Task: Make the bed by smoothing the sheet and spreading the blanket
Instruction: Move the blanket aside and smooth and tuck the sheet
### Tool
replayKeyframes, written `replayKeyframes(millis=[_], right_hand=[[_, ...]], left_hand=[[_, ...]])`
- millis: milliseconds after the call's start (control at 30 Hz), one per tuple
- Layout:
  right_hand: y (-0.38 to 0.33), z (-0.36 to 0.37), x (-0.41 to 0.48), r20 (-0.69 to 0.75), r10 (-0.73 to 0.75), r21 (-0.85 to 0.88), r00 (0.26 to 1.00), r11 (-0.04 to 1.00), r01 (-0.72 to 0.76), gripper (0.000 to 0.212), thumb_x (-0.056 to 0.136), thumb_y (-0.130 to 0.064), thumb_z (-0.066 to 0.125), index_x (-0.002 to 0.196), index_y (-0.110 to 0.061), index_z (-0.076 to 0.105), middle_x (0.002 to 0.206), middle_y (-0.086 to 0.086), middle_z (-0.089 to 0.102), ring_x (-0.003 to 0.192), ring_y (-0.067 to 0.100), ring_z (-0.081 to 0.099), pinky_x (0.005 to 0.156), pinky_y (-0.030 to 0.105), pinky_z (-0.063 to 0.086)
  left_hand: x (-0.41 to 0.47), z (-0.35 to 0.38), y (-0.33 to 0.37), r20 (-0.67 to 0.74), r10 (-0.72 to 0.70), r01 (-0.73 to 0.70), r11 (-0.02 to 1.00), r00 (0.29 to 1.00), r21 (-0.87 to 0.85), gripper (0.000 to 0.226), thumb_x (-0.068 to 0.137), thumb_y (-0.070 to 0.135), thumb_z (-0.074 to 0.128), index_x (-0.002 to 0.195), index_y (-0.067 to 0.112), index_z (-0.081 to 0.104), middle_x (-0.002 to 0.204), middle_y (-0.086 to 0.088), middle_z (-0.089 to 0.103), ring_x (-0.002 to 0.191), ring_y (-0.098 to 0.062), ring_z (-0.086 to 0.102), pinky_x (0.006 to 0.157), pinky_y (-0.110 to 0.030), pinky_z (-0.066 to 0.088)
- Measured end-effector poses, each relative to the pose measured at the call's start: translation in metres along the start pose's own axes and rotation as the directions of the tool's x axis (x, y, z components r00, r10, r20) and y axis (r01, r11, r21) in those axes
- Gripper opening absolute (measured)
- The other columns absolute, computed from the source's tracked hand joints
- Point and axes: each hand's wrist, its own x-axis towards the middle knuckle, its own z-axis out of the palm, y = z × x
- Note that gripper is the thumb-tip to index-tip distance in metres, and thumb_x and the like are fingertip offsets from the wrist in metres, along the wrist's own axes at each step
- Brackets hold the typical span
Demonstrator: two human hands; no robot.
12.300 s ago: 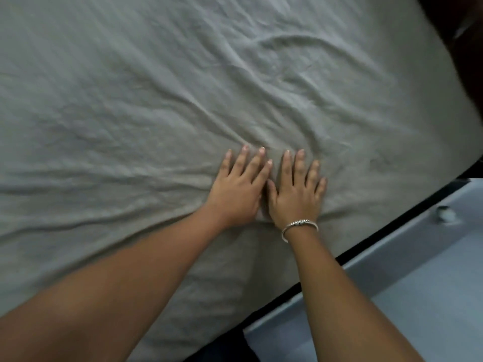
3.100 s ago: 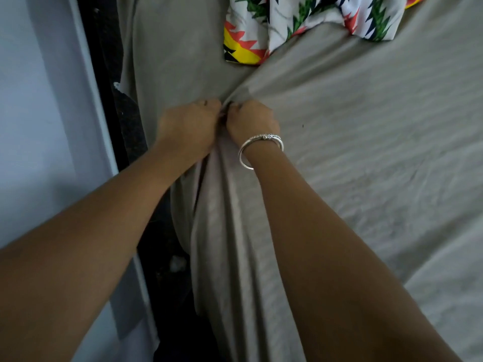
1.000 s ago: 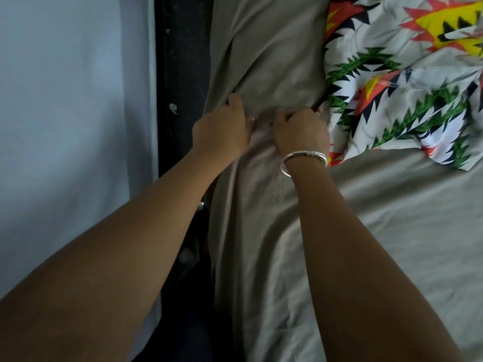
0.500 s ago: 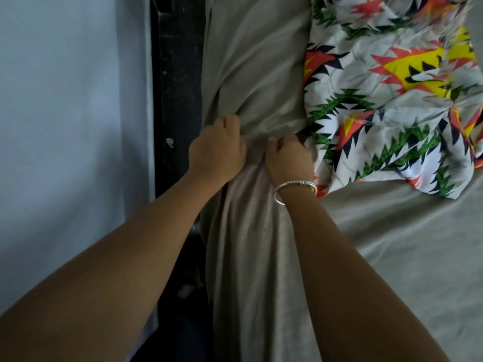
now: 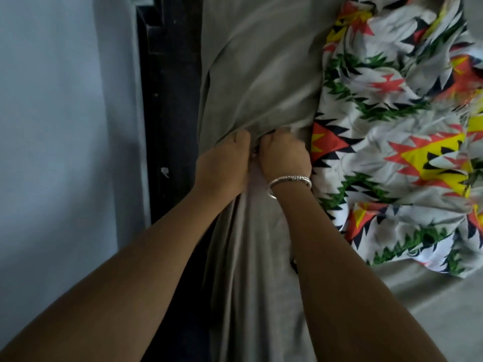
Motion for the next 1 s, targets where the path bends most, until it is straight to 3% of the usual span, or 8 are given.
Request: replayKeyframes(millis=[100, 167, 267, 367, 500, 667, 833, 1000], right_hand=[[-0.02, -0.012, 0.021, -0.026, 0.093, 0.16, 0.995, 0.983, -0.087, 0.04, 0.099, -0.036, 0.034, 0.113, -0.005, 0.054, 0.115, 0.021, 0.062, 0.107, 0.038, 0.057, 0.076, 0.036, 0.041], [-0.024, -0.015, 0.029, -0.038, 0.186, 0.164, 0.982, 0.97, -0.177, 0.049, 0.097, -0.048, 0.034, 0.116, -0.006, 0.05, 0.115, 0.02, 0.062, 0.107, 0.038, 0.057, 0.076, 0.035, 0.039], [-0.026, -0.018, 0.035, -0.036, 0.222, 0.123, 0.974, 0.969, -0.216, 0.039, 0.097, -0.035, 0.039, 0.12, -0.004, 0.045, 0.119, 0.021, 0.06, 0.11, 0.04, 0.056, 0.082, 0.037, 0.043], [-0.038, -0.027, 0.051, -0.021, 0.157, 0.211, 0.987, 0.966, -0.15, 0.031, 0.096, -0.02, 0.038, 0.118, -0.003, 0.051, 0.12, 0.022, 0.059, 0.11, 0.038, 0.055, 0.079, 0.033, 0.041], [-0.045, -0.035, 0.068, -0.041, 0.079, 0.215, 0.996, 0.974, -0.068, 0.031, 0.098, -0.023, 0.036, 0.118, -0.006, 0.052, 0.12, 0.022, 0.059, 0.109, 0.038, 0.055, 0.077, 0.033, 0.039], [-0.025, -0.033, 0.053, -0.072, 0.074, 0.251, 0.995, 0.966, -0.054, 0.033, 0.097, -0.032, 0.04, 0.113, -0.005, 0.051, 0.11, 0.025, 0.063, 0.103, 0.042, 0.056, 0.077, 0.037, 0.041], [-0.021, -0.052, 0.059, -0.127, 0.004, 0.211, 0.992, 0.977, 0.023, 0.036, 0.095, -0.035, 0.045, 0.11, -0.003, 0.05, 0.105, 0.023, 0.065, 0.102, 0.04, 0.058, 0.076, 0.038, 0.042], [-0.041, -0.068, 0.102, -0.216, -0.102, 0.117, 0.971, 0.985, 0.129, 0.041, 0.094, -0.039, 0.046, 0.111, -0.002, 0.048, 0.112, 0.02, 0.059, 0.1, 0.038, 0.056, 0.067, 0.034, 0.034]], left_hand=[[0.008, -0.007, -0.01, 0.0, -0.022, 0.021, 0.988, 1.0, -0.156, 0.035, 0.095, 0.033, 0.043, 0.119, 0.009, 0.047, 0.106, -0.013, 0.061, 0.081, -0.032, 0.06, 0.061, -0.034, 0.039], [0.02, -0.015, -0.014, -0.06, -0.047, 0.037, 0.985, 0.997, -0.171, 0.037, 0.095, 0.038, 0.041, 0.117, 0.009, 0.045, 0.105, -0.013, 0.059, 0.077, -0.028, 0.059, 0.058, -0.033, 0.036], [0.04, -0.025, -0.016, 0.017, -0.038, 0.039, 0.997, 0.999, -0.07, 0.048, 0.094, 0.042, 0.046, 0.128, 0.009, 0.037, 0.114, -0.016, 0.055, 0.085, -0.031, 0.059, 0.06, -0.034, 0.035], [0.06, -0.035, -0.018, 0.066, 0.004, -0.003, 1.0, 0.998, -0.015, 0.028, 0.098, 0.027, 0.041, 0.118, 0.008, 0.042, 0.106, -0.018, 0.06, 0.089, -0.036, 0.06, 0.063, -0.037, 0.037], [0.081, -0.049, -0.024, -0.124, -0.057, 0.037, 0.987, 0.991, -0.156, 0.016, 0.096, 0.015, 0.04, 0.105, 0.003, 0.047, 0.103, -0.022, 0.059, 0.089, -0.041, 0.058, 0.068, -0.043, 0.042], [0.078, -0.048, -0.019, -0.09, -0.003, -0.005, 0.996, 0.996, -0.09, 0.029, 0.093, 0.027, 0.046, 0.115, 0.007, 0.046, 0.118, -0.018, 0.052, 0.091, -0.036, 0.057, 0.065, -0.041, 0.043], [0.091, -0.064, -0.02, -0.133, 0.017, -0.026, 0.998, 0.991, -0.061, 0.03, 0.096, 0.031, 0.044, 0.112, 0.006, 0.046, 0.111, -0.017, 0.054, 0.083, -0.035, 0.057, 0.061, -0.038, 0.044], [0.14, -0.079, -0.025, -0.183, 0.009, -0.021, 0.998, 0.983, -0.065, 0.04, 0.097, 0.036, 0.042, 0.125, 0.007, 0.042, 0.111, -0.017, 0.055, 0.085, -0.034, 0.059, 0.064, -0.038, 0.047]])
